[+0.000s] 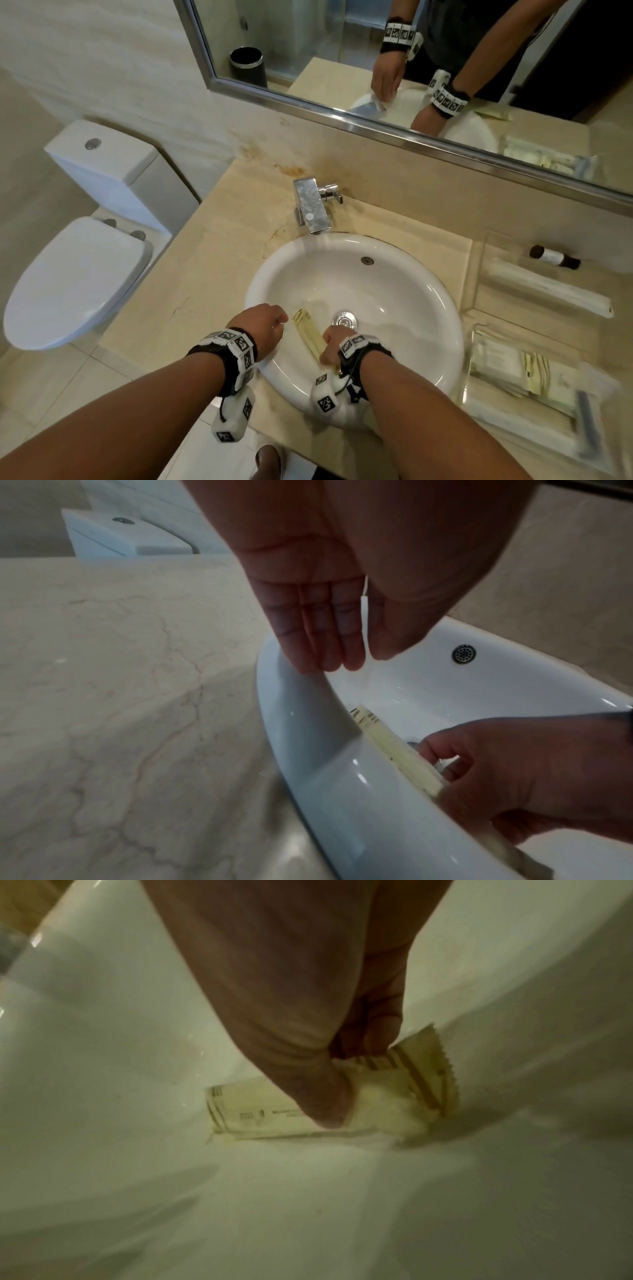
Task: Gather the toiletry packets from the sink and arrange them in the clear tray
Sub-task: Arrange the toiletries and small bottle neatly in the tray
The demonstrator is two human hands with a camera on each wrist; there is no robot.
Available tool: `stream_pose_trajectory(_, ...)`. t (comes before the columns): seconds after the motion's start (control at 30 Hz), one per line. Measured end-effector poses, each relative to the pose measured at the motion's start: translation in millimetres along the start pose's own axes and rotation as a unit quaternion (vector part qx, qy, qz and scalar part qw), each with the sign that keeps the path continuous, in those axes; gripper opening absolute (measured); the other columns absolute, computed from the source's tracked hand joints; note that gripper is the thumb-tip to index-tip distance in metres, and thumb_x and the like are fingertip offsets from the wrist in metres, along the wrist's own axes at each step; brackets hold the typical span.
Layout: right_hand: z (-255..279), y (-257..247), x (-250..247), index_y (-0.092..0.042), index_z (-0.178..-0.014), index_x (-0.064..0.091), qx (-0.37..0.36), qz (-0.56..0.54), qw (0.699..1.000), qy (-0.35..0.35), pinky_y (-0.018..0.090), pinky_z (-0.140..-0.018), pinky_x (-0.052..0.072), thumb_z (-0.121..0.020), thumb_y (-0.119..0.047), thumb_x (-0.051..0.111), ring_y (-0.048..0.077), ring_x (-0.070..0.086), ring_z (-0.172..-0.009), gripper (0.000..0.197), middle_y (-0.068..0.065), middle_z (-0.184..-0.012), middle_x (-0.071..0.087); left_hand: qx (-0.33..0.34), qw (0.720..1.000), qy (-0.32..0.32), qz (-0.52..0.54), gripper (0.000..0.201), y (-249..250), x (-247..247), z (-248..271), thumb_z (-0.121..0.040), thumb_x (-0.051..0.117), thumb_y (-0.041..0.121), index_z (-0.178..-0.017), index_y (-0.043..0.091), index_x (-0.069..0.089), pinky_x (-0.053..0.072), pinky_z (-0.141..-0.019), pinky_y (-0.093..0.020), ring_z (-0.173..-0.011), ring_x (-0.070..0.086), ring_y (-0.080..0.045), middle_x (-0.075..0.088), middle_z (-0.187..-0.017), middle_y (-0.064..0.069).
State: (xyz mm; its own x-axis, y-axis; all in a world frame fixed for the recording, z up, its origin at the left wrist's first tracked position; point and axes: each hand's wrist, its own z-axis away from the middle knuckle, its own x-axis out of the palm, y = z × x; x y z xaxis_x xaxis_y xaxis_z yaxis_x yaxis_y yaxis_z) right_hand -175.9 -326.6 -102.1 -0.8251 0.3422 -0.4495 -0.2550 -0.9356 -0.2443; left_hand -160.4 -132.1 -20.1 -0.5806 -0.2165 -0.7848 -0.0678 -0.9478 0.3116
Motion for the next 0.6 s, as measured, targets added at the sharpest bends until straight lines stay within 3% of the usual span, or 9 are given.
stream_pose_trajectory(0.07, 18, 1, -11, -0.021, -0.09, 0.061, -0.018, 0.03, 0.999, -0.009, 0.031, -0.089, 0.053, -0.081, -0.028, 0.065, 0.02, 0.062, -0.095, 0.012, 0.0, -0.093, 0.062, 0.005, 1.0, -0.009, -0.006, 0.031, 5, 1, 0, -0.097, 0.046, 0.029, -0.126, 0.028, 0.059, 0.046, -0.096, -0.03, -0.111, 0.059, -0.017, 0.061, -0.125, 0.005)
stream_pose_trajectory(0.13, 30, 7, -18, -0.02, -0.078, 0.056, -0.047, 0.034, 0.998, 0.001, 0.024, -0.076, 0.045, -0.089, -0.025, 0.063, 0.017, 0.051, -0.091, 0.014, -0.003, -0.082, 0.051, 0.012, 1.0, -0.022, -0.012, 0.032, 13, 2, -1, -0.096, 0.046, 0.028, -0.126, 0.027, 0.059, 0.047, -0.096, -0.031, -0.111, 0.06, -0.018, 0.062, -0.125, 0.002)
stream_pose_trajectory(0.23, 52, 21, -31, -0.015, -0.09, 0.062, -0.067, -0.008, 0.997, 0.046, 0.022, -0.059, 0.038, -0.085, -0.021, 0.068, 0.018, 0.052, -0.087, 0.009, -0.003, -0.086, 0.051, 0.04, 0.998, -0.038, -0.021, 0.032, 33, 6, -3, -0.095, 0.049, 0.028, -0.125, 0.026, 0.06, 0.047, -0.097, -0.032, -0.112, 0.06, -0.02, 0.063, -0.123, 0.0)
stream_pose_trajectory(0.3, 69, 38, -35, -0.008, -0.097, 0.065, -0.064, -0.045, 0.994, 0.076, 0.026, -0.064, 0.044, -0.083, -0.02, 0.07, 0.022, 0.058, -0.085, 0.019, 0.001, -0.09, 0.059, 0.067, 0.996, -0.051, -0.03, 0.031, 52, 9, -2, -0.093, 0.052, 0.029, -0.123, 0.027, 0.06, 0.046, -0.097, -0.03, -0.111, 0.059, -0.019, 0.064, -0.12, 0.003)
stream_pose_trajectory(0.37, 86, 58, -35, -0.011, -0.102, 0.067, -0.052, -0.089, 0.99, 0.098, 0.03, -0.071, 0.049, -0.082, -0.02, 0.071, 0.022, 0.063, -0.087, 0.022, 0.004, -0.097, 0.066, 0.097, 0.992, -0.07, -0.044, 0.032, 72, 15, 0, -0.092, 0.055, 0.033, -0.123, 0.028, 0.059, 0.047, -0.095, -0.03, -0.11, 0.059, -0.017, 0.064, -0.118, 0.006)
stream_pose_trajectory(0.5, 119, 94, -24, -0.026, -0.088, 0.061, -0.034, -0.187, 0.97, 0.151, 0.029, -0.067, 0.048, -0.08, -0.02, 0.074, 0.013, 0.061, -0.077, 0.016, -0.006, -0.086, 0.063, 0.174, 0.973, -0.118, -0.096, 0.036, 110, 31, 6, -0.091, 0.057, 0.043, -0.123, 0.028, 0.059, 0.047, -0.096, -0.031, -0.111, 0.059, -0.017, 0.064, -0.119, 0.007)
stream_pose_trajectory(0.6, 147, 116, -11, -0.025, -0.088, 0.062, -0.008, -0.227, 0.956, 0.184, 0.031, -0.071, 0.051, -0.076, -0.02, 0.075, 0.014, 0.061, -0.077, 0.018, -0.006, -0.085, 0.062, 0.227, 0.951, -0.15, -0.149, 0.037, 135, 44, 14, -0.091, 0.056, 0.046, -0.123, 0.028, 0.059, 0.048, -0.095, -0.032, -0.112, 0.059, -0.017, 0.064, -0.12, 0.008)
